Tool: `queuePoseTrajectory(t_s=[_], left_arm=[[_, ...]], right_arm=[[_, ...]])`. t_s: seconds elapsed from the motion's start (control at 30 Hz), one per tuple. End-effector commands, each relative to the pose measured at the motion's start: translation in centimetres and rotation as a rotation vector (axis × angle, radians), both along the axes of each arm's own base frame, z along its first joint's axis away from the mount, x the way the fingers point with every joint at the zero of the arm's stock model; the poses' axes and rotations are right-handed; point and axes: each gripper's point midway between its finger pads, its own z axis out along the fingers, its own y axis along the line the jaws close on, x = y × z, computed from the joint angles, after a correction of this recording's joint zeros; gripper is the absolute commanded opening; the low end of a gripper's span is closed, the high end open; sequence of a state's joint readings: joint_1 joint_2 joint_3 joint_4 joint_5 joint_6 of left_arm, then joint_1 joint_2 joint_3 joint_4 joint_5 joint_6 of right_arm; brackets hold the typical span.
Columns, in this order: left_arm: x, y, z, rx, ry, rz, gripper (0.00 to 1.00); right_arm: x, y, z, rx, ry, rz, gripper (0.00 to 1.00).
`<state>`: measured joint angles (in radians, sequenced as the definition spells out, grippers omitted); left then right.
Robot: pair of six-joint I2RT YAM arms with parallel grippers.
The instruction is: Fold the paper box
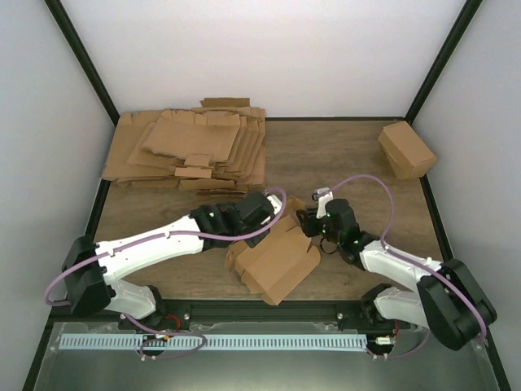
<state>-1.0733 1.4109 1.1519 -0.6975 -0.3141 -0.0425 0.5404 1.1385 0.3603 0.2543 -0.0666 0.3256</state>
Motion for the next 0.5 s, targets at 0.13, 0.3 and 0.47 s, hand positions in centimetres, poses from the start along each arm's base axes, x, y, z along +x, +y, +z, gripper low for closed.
queuePoseTrajectory(t_s=[0.13,0.3,0.47], left_arm=[[0.9,-0.3,-0.8,0.068,-0.011,0.018,0.04],[1.0,-0.3,-2.7,0.107,0.007,0.034,0.04],[1.0,-0.1,-4.6,0.148,0.025,0.04,0.04]], right_arm=[[1.4,0.3,-0.7,-0.033,0.063,-0.046,0.45],[1.2,0.6,-2.4,-0.038,0.112,-0.036,0.42],[0.9,1.2,-4.3,-0.045,0.184,-0.008,0.42]])
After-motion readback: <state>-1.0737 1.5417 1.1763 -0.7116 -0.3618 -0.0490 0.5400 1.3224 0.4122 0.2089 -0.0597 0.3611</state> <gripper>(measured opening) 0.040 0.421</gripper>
